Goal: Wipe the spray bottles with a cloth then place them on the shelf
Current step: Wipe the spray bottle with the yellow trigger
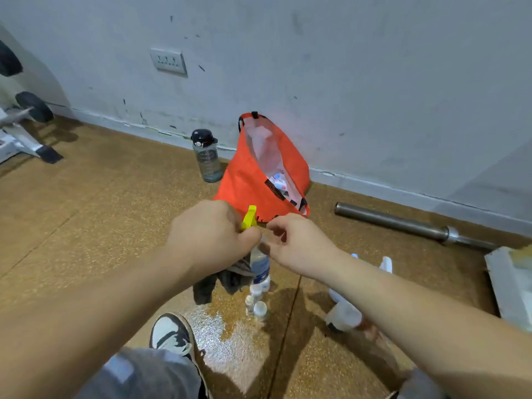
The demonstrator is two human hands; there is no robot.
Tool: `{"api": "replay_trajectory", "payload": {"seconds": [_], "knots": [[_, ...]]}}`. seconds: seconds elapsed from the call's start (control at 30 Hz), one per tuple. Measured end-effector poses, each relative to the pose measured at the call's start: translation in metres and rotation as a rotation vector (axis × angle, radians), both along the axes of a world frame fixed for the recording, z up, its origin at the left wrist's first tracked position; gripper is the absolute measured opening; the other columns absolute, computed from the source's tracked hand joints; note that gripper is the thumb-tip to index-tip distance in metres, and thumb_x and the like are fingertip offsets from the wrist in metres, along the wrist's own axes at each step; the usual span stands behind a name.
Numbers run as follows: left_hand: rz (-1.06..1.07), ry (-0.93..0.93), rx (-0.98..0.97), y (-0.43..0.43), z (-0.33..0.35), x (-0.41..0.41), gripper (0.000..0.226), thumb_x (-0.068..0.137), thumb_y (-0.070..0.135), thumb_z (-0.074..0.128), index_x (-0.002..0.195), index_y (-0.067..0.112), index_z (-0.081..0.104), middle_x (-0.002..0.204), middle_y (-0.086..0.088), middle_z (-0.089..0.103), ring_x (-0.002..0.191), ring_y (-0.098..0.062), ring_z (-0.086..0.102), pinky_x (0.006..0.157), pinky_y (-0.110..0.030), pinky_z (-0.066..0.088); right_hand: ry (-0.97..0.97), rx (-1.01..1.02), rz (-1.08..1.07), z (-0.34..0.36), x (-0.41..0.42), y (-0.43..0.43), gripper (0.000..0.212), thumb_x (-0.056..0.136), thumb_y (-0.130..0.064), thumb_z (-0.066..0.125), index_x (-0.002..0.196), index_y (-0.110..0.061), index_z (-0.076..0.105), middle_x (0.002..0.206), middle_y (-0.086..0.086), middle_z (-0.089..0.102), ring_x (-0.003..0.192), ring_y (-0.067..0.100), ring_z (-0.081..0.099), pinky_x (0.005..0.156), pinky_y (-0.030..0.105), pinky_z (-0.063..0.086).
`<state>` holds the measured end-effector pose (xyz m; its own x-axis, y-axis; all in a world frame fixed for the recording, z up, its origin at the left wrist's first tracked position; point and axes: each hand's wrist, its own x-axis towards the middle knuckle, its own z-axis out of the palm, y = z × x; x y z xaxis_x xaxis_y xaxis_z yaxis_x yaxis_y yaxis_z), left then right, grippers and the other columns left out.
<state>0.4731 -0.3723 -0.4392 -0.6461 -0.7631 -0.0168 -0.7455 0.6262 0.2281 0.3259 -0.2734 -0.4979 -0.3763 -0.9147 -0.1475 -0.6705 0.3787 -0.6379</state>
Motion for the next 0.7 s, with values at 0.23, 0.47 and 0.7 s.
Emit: {"api": "replay_trajectory", "payload": {"seconds": [0.23, 0.47, 0.7], "knots": [[-0.090, 0.353, 0.195, 0.063, 0.025, -0.019, 0.051, 0.066, 0.062, 0.054, 0.060, 0.013, 0.064, 0.049, -0.009, 0.050, 0.054, -0.028, 0.054, 0.047, -0.034, 0.042, 0.114, -0.100, -0.019, 0.039, -0.015, 0.062, 0.023, 0.083, -0.030, 0.073, 0.086, -0.008, 0.067, 0.087, 0.007, 0.061, 0.085, 0.027, 0.057, 0.076, 0.047, 0.052], [-0.154, 0.451, 0.314, 0.085, 0.003, -0.036, 0.033, 0.069, 0.052, 0.060, 0.058, 0.021, 0.062, 0.052, -0.011, 0.048, 0.050, -0.027, 0.047, 0.048, -0.040, 0.046, -0.024, -0.115, -0.078, 0.019, -0.023, 0.098, 0.013, 0.078, -0.045, 0.062, 0.069, -0.041, 0.054, 0.065, -0.016, 0.057, 0.070, 0.007, 0.051, 0.064, 0.028, 0.042], [-0.126, 0.455, 0.339, 0.091, -0.002, -0.052, 0.035, 0.069, 0.058, 0.058, 0.067, 0.024, 0.065, 0.053, -0.001, 0.055, 0.051, -0.020, 0.053, 0.045, -0.035, 0.045, -0.068, -0.267, -0.086, -0.005, -0.048, 0.092, 0.002, 0.083, -0.018, 0.070, 0.082, -0.017, 0.070, 0.076, -0.001, 0.063, 0.077, 0.013, 0.056, 0.067, 0.029, 0.044]]}}
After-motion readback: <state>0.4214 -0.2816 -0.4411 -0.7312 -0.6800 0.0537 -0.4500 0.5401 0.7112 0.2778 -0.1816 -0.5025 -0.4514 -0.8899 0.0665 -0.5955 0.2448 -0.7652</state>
